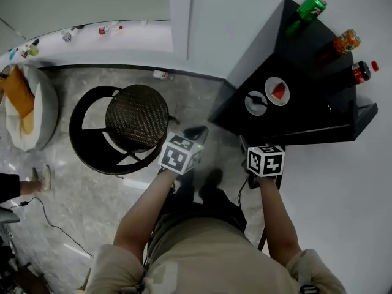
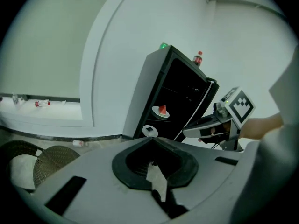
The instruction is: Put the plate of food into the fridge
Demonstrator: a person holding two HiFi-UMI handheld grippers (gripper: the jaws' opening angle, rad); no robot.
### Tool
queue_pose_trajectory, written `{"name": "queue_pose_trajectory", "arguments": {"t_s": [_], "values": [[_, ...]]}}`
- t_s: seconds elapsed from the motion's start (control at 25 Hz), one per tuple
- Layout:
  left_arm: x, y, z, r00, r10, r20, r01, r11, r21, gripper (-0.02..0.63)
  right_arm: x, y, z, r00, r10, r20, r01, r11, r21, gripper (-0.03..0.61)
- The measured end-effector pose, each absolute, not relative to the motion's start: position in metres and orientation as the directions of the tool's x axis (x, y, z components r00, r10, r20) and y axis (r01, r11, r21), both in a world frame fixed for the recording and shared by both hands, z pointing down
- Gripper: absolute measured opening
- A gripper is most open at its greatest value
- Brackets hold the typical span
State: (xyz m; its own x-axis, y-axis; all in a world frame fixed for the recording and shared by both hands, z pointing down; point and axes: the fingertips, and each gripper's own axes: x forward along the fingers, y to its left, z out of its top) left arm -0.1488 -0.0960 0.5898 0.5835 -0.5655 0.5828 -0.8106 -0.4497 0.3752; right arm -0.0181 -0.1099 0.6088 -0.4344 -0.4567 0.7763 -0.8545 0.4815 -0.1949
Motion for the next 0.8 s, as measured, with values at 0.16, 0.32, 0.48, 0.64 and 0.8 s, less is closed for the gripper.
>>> {"name": "queue_pose_trajectory", "arguments": {"t_s": [0.16, 0.32, 0.48, 0.64, 0.8], "values": [[-0.171, -0.087, 0.582, 0.581, -0.591, 0.559, -0.813, -0.405, 0.418, 0.011, -0.045, -0.097, 0.593, -0.493, -0.402, 0.772, -0.814, 0.527, -0.246, 0.025], [-0.189, -0.091, 0.566, 0.569, -0.633, 0.526, -0.819, -0.378, 0.431, 0.011, -0.065, -0.103, 0.569, -0.531, -0.402, 0.746, -0.783, 0.569, -0.251, 0.025], [-0.199, -0.089, 0.559, 0.557, -0.650, 0.517, -0.826, -0.370, 0.426, 0.011, -0.075, -0.098, 0.555, -0.550, -0.405, 0.730, -0.766, 0.592, -0.249, 0.025], [-0.198, -0.085, 0.552, 0.561, -0.652, 0.510, -0.825, -0.391, 0.408, 0.011, -0.077, -0.089, 0.545, -0.563, -0.413, 0.716, -0.760, 0.599, -0.252, 0.025], [-0.194, -0.082, 0.549, 0.553, -0.646, 0.526, -0.833, -0.413, 0.368, 0.010, -0.074, -0.079, 0.540, -0.569, -0.419, 0.707, -0.760, 0.598, -0.257, 0.025]]}}
